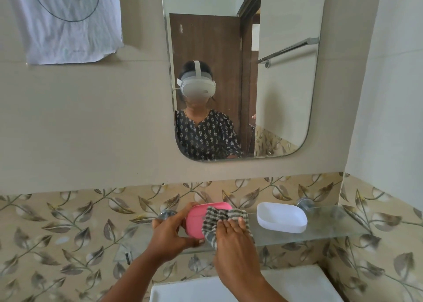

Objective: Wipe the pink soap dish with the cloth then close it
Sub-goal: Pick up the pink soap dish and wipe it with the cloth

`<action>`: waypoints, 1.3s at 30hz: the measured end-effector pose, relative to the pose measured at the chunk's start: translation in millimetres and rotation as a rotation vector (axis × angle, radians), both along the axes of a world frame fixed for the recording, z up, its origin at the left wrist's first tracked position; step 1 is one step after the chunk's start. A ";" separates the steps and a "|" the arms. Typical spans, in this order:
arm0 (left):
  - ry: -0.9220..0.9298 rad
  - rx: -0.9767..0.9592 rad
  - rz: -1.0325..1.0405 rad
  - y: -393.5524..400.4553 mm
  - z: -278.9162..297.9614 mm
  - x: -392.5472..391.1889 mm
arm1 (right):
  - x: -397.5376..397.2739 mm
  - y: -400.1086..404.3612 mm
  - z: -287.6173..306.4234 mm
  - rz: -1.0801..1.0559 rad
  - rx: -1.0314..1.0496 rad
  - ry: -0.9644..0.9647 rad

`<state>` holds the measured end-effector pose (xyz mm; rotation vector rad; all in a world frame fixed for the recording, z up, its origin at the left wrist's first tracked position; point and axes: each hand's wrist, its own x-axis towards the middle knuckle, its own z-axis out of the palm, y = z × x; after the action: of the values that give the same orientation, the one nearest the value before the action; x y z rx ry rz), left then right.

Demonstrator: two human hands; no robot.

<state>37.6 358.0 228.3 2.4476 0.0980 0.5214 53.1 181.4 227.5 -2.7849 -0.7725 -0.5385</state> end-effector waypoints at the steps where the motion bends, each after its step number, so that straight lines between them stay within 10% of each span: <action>1: -0.003 0.002 0.005 0.4 -0.5 0.3 | -1.6 0.9 3.6 0.004 -0.003 0.024; 39: 0.015 0.127 -0.014 -3.3 0.3 1.2 | 3.8 11.6 6.5 0.003 0.025 0.046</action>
<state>38.8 354.7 228.6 2.5744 0.0553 0.5170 56.8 193.0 234.0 -2.7628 -0.7547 -0.4783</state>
